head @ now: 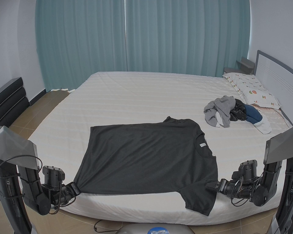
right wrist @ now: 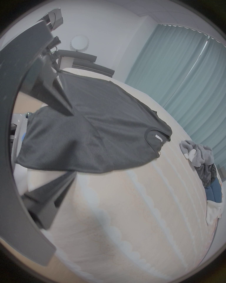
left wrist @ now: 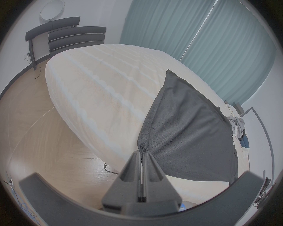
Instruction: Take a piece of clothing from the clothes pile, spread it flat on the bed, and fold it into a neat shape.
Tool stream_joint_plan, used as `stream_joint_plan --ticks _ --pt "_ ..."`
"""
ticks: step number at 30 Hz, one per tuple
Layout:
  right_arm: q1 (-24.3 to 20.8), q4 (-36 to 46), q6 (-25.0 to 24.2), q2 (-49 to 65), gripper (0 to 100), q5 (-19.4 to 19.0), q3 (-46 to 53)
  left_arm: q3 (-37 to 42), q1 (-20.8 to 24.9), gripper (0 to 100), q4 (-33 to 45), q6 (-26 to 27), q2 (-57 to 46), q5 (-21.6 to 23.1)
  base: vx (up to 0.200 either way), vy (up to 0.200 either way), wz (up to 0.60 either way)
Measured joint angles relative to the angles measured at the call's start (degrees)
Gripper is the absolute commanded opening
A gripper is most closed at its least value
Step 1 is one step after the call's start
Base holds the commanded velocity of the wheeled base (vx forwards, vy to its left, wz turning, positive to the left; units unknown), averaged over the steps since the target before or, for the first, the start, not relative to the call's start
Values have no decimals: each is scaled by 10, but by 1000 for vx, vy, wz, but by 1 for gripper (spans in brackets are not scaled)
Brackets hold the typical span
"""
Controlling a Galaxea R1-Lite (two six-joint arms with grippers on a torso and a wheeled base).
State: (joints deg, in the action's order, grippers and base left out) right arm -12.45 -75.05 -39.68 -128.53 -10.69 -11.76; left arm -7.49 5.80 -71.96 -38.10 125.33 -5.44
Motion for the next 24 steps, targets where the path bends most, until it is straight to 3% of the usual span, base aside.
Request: stream_joint_plan --ticks 7,24 --pt "-3 -3 22 -14 0 15 14 -1 -4 0 0 0 0 0 0 0 0" --pt "28 3 139 41 0 7 100 -1 -12 0 1 2 -1 1 0 0 0"
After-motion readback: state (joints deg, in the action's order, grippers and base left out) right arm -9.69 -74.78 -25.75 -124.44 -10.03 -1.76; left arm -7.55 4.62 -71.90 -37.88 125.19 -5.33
